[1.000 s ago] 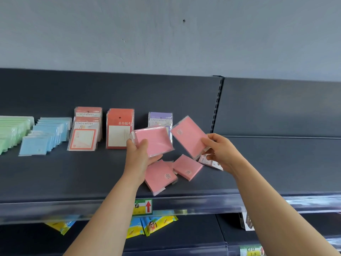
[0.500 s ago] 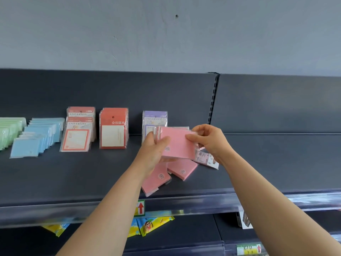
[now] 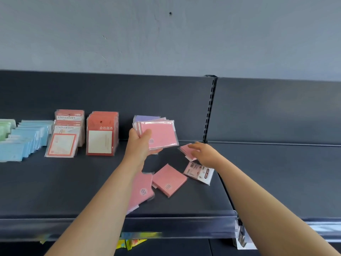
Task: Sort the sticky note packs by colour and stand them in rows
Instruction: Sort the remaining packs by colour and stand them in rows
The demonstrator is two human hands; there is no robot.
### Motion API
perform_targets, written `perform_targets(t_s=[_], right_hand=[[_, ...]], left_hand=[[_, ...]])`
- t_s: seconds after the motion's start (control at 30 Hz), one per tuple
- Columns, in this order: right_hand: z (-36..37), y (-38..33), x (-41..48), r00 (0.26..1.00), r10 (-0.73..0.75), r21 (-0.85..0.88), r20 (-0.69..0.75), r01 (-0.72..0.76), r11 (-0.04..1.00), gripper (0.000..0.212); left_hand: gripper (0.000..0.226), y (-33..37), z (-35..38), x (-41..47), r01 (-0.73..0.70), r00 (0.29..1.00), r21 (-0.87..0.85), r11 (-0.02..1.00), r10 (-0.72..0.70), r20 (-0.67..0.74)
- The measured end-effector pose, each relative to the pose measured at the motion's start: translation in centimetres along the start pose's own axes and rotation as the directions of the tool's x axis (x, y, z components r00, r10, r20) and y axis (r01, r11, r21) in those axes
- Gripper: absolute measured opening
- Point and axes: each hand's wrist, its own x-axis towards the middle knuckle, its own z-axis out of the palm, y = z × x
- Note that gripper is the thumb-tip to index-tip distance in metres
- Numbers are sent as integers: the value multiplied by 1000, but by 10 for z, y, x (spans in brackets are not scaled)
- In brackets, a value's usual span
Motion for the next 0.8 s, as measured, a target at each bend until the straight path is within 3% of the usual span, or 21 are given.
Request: perform_targets(t_s=[0.1,0.33,0.43,0.53,0.63,0.8], right_hand=[[-3,4,2,993,-27,-99,114,38,994,37],[-21,15,-18,967,-66,11,245,65,998,31],[-28,11,-16,995,-88,289,45,71,955,33],[-30,8,-5,990,-134,674,-52,134,727,45],[-31,11,6,983,-103,700,-151,180,691,46],[-27,22,19,973,6,563,-229,127,816,38]], left_hand=[[23,0,5,6,10,1000,24,1000,-11,22],[23,-10,32,18,55,995,26,998,-57,78],[26,-11,45,18,55,978,-4,998,-53,203],[25,-13,54,20,22,940,13,1000,-25,341],[24,-18,60,26,-48,906,150,987,-20,422],[40,-26,67,43,-137,906,537,832,-114,408]])
